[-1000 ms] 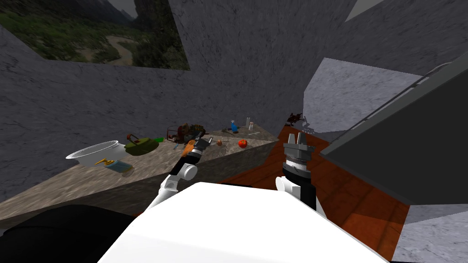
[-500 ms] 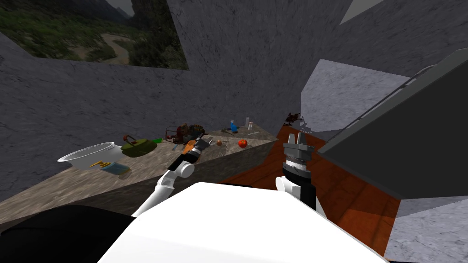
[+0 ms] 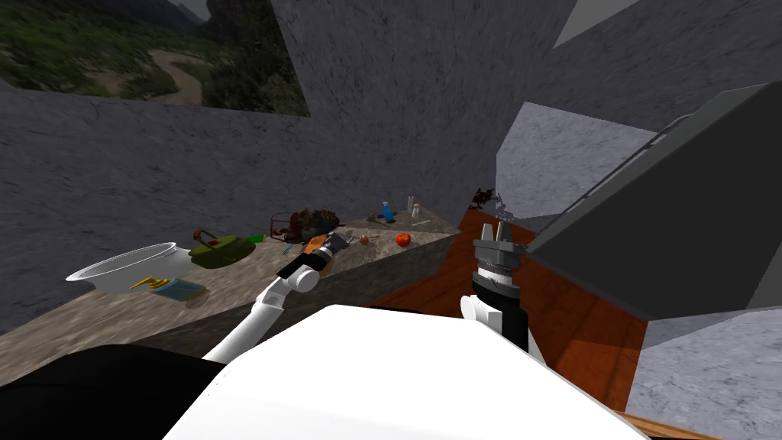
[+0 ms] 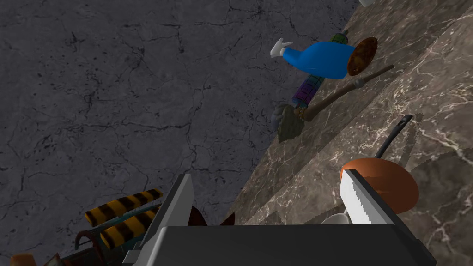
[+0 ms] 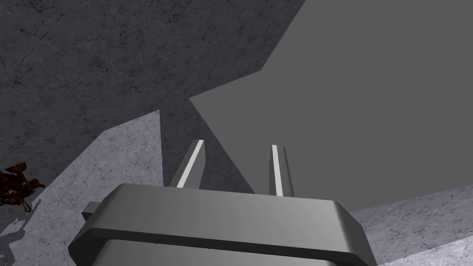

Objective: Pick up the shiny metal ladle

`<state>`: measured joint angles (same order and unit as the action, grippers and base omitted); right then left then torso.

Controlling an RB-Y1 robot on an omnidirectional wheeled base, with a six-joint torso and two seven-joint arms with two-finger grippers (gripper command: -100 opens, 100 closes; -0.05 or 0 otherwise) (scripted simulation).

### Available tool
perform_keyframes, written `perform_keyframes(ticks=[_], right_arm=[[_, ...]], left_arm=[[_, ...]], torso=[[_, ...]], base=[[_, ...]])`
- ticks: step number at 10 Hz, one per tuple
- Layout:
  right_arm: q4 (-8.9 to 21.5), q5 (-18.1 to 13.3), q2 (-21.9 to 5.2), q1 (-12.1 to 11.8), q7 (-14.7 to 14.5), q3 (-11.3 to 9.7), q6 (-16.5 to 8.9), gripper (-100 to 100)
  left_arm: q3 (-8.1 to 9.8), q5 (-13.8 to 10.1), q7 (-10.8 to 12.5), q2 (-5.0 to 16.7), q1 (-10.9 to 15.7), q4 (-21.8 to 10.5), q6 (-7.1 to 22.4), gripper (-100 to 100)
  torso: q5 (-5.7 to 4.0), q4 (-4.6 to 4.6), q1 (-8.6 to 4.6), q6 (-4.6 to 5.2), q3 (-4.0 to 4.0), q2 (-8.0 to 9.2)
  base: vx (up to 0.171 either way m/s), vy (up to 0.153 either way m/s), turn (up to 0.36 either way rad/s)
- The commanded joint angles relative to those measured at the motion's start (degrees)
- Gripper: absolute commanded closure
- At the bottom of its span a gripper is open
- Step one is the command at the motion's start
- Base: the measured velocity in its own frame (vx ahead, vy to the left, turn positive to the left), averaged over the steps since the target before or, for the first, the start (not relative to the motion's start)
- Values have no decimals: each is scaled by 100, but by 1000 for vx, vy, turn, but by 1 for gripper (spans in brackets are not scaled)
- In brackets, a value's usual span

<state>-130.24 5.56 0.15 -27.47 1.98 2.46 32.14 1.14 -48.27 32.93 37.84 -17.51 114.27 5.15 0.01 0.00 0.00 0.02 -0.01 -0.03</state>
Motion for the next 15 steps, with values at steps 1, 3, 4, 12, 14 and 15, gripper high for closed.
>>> perform_keyframes(ticks=[1,3,4,12,14,15], right_arm=[[0,0,0,0,0,0,0,0],[0,0,0,0,0,0,0,0],[0,0,0,0,0,0,0,0],[0,0,0,-1,0,0,0,0],[0,0,0,-1,0,0,0,0],[0,0,0,0,0,0,0,0]], left_arm=[[62,-59,98,44,33,-16,286,-100],[126,-200,276,238,76,-127,564,-100],[126,-200,276,238,76,-127,700,-100],[399,-554,905,977,204,-576,1936,-100],[466,-590,1037,1146,224,-687,2272,-100],[466,-590,1037,1146,224,-687,2433,-100]], torso=[[0,0,0,0,0,0],[0,0,-2,-3,1,1],[0,0,-2,1,0,0],[-1,-1,-6,-2,-1,-2],[-1,-1,-7,-3,-2,-3],[-2,-1,-10,0,-3,-5]], base=[[5,1,-44],[3,-2,-43],[6,-2,-62],[11,-10,-76],[17,-17,-95],[22,-13,-57]])
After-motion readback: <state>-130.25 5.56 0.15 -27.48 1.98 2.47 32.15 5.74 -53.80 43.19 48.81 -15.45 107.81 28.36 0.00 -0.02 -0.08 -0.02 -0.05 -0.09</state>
